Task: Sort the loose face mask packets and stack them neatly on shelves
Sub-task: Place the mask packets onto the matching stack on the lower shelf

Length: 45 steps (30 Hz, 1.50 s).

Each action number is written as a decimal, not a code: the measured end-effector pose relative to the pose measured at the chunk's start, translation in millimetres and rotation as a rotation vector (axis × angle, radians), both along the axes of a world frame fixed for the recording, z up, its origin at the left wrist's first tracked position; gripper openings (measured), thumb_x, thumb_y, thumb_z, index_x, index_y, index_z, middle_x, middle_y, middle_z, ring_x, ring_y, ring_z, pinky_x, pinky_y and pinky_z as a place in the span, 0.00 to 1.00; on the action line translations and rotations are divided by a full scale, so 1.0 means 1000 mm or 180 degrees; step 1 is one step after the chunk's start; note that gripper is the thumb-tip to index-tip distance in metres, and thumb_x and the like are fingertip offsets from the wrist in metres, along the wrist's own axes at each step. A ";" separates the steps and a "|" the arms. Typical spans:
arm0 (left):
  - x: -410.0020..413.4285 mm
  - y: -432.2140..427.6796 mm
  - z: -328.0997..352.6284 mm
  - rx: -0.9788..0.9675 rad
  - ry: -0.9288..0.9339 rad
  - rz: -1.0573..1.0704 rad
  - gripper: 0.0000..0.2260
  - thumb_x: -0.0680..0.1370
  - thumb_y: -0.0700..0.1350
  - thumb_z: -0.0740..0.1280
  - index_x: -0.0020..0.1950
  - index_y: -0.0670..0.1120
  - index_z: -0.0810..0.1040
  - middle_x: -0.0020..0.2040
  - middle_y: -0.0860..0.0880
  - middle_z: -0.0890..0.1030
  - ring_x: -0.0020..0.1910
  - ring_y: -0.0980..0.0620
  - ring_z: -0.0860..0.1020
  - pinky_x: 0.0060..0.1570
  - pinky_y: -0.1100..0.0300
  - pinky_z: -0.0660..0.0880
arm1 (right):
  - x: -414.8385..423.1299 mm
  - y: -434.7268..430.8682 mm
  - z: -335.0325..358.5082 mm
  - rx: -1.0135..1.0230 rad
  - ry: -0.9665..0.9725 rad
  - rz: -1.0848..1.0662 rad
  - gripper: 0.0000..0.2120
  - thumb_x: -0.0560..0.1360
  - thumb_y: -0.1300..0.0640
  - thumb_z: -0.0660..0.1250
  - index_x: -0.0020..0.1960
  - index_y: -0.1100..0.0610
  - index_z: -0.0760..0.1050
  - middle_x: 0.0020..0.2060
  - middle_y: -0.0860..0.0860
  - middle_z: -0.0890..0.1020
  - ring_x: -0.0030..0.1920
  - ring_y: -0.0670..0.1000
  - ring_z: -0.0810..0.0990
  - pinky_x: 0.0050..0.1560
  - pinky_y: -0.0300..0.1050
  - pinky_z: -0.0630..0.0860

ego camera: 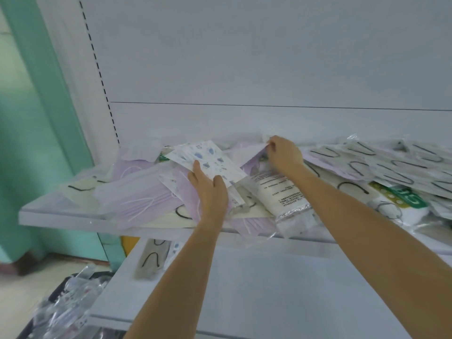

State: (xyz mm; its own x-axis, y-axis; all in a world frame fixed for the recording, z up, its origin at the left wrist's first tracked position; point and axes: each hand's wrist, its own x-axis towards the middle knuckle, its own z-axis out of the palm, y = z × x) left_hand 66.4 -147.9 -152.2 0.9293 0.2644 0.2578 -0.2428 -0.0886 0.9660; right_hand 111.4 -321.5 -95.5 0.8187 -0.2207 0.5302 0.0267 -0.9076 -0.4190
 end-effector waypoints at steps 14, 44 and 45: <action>-0.005 -0.003 -0.001 0.0298 -0.0502 -0.0205 0.28 0.77 0.32 0.54 0.77 0.44 0.52 0.75 0.46 0.52 0.57 0.54 0.66 0.45 0.78 0.65 | -0.040 -0.042 0.022 0.2686 0.0090 -0.0093 0.11 0.78 0.61 0.57 0.54 0.65 0.75 0.42 0.54 0.76 0.45 0.52 0.71 0.55 0.51 0.76; 0.001 0.036 0.049 0.0548 0.0070 -0.0782 0.27 0.78 0.37 0.55 0.77 0.49 0.56 0.76 0.51 0.55 0.74 0.51 0.58 0.71 0.55 0.60 | -0.099 0.059 -0.027 -0.0593 0.0344 0.1066 0.13 0.76 0.55 0.62 0.59 0.56 0.77 0.57 0.53 0.76 0.60 0.56 0.69 0.61 0.48 0.64; -0.001 0.047 0.046 0.0495 -0.0108 -0.0639 0.26 0.78 0.37 0.56 0.76 0.49 0.57 0.76 0.52 0.56 0.74 0.53 0.57 0.69 0.60 0.58 | -0.096 0.069 -0.029 -0.0604 0.0430 0.1229 0.14 0.76 0.54 0.63 0.61 0.55 0.75 0.59 0.53 0.76 0.61 0.56 0.69 0.62 0.48 0.64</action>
